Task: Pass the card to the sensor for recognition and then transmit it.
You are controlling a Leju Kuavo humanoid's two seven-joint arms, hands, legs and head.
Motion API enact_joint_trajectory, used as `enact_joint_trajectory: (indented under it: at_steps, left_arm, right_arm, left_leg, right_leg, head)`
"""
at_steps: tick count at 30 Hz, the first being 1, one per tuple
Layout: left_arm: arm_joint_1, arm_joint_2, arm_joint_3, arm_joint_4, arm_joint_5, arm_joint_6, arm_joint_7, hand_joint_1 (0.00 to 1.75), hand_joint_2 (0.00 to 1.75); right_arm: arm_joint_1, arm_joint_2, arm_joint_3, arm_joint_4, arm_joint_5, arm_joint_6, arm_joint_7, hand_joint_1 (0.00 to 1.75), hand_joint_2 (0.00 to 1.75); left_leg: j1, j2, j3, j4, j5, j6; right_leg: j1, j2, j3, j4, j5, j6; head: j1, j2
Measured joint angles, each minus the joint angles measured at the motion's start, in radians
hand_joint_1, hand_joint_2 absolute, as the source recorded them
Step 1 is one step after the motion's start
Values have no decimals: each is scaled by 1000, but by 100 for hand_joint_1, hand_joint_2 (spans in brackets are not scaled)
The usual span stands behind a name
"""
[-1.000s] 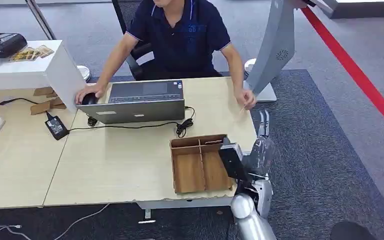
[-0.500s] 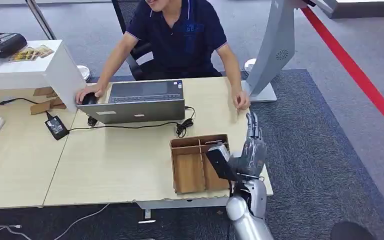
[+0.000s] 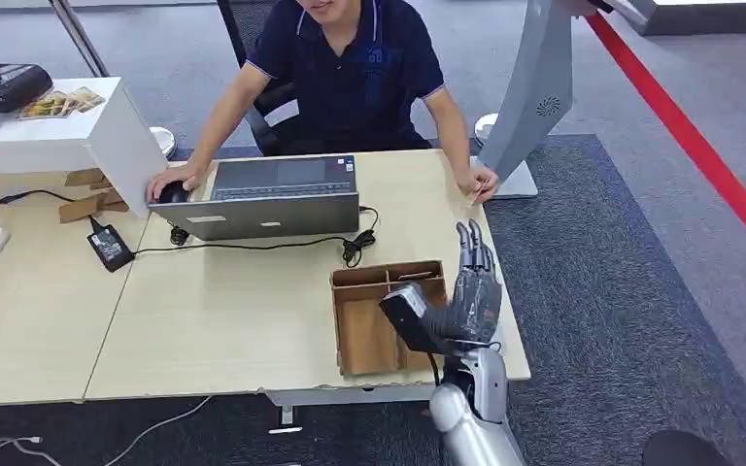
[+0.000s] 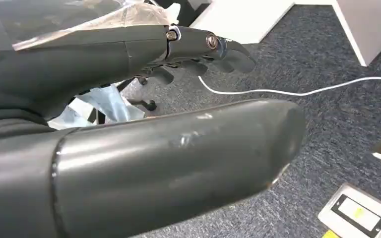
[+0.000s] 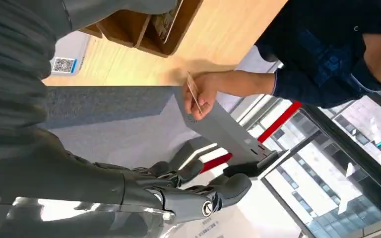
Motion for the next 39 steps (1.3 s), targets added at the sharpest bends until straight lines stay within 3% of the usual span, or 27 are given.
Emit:
enact_joint_trajectory:
  at_steps: [8, 24, 39]
  left_arm:
    - [0, 0, -2, 0, -2, 0, 0, 0, 0]
    - [-1, 0, -21, 0, -5, 0, -6, 0, 0]
    - [-1, 0, -37, 0, 2, 0, -9, 0, 0]
  right_arm:
    - [-5, -1, 18, 13, 4, 0, 2, 0, 175]
    - [-21, -9, 90, 24, 82, 0, 93, 0, 175]
    - [-51, -18, 96, 64, 119, 0, 159, 0, 175]
  left_leg:
    - [0, 0, 0, 0, 0, 0]
    - [0, 0, 0, 0, 0, 0]
    - [0, 0, 0, 0, 0, 0]
  right_leg:
    - [0, 0, 0, 0, 0, 0]
    - [0, 0, -1, 0, 0, 0]
    - [0, 0, -1, 0, 0, 0]
  head:
    - [0, 0]
    - [0, 0]
    - [0, 0]
